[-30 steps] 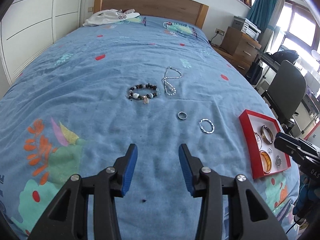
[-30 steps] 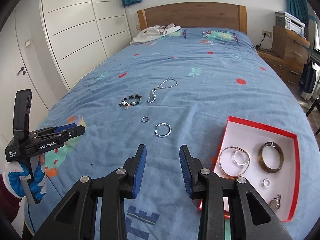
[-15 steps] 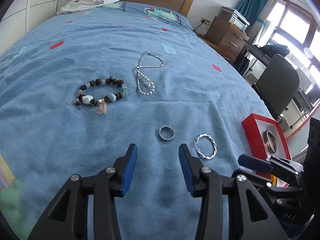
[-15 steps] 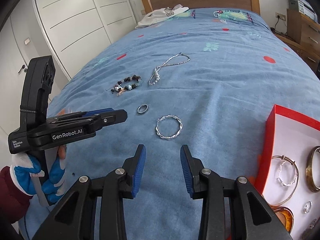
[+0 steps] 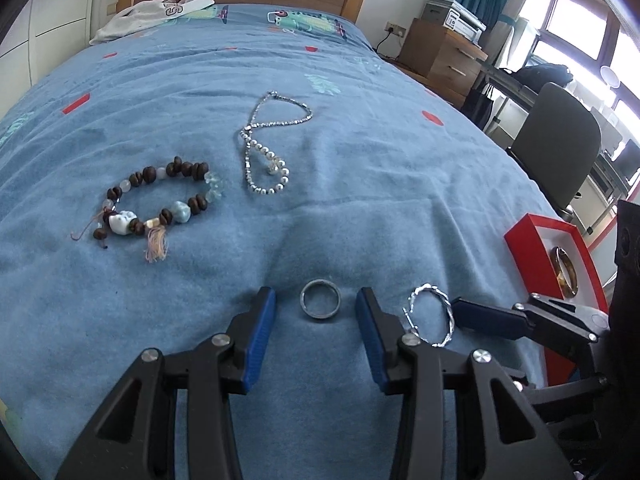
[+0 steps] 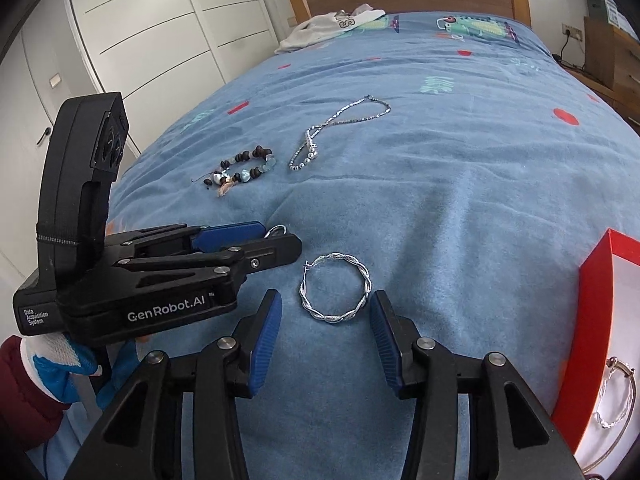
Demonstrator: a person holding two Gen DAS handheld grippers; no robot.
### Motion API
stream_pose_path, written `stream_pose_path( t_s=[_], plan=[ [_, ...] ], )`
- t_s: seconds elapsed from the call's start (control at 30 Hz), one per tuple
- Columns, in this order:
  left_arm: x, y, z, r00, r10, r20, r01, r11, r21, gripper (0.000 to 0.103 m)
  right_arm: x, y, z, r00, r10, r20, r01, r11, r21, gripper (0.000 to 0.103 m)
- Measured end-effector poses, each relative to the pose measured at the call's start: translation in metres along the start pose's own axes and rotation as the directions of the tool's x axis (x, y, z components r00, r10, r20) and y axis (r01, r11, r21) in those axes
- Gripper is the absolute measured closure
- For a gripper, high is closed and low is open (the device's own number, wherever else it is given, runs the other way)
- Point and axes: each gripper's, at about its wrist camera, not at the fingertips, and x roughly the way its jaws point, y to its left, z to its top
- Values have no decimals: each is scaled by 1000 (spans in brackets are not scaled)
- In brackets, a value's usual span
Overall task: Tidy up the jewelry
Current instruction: 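Move the right tool to the twisted silver hoop while the left tool approaches the plain silver ring, then close the right tool on the twisted hoop while the left tool grasps the silver ring, then carry the twisted hoop and silver ring over the red box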
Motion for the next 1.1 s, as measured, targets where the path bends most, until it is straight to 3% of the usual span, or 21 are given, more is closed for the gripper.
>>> stream_pose_path(
  t_s=[0.2, 0.5, 0.67, 0.73, 0.87, 0.97, 1.1],
  plan=[
    [-2, 14, -2, 1000, -10, 21, 11, 999, -38, 84, 9, 2, -1, 1000, -25, -5, 25, 1000, -17, 57],
    [-10, 31, -7, 993, -100, 65, 105, 990, -91, 84, 13, 6, -2, 997, -78, 2, 78, 996, -47, 65],
    [-30, 30, -7, 984, -155, 87, 161, 985, -64, 84, 6, 5, -3, 997, -72, 27, 73, 996, -44, 66],
    [-42, 31, -7, 973, -210, 98, 218, 973, -73, 84, 1, 4, -3, 998, -54, 39, 55, 998, -28, 66],
    [-70, 42, -9, 918, -374, 133, 392, 906, -158, 84, -16, 5, -4, 998, -15, 61, 16, 1000, -14, 66],
    [-89, 43, -10, 891, -428, 151, 450, 876, -172, 84, -35, 7, -5, 996, -1, 86, 2, 1000, -7, 66],
    [-118, 31, -9, 883, -444, 148, 463, 877, -127, 84, -64, 7, -6, 993, -4, 120, 6, 1000, -11, 66]
  ],
)
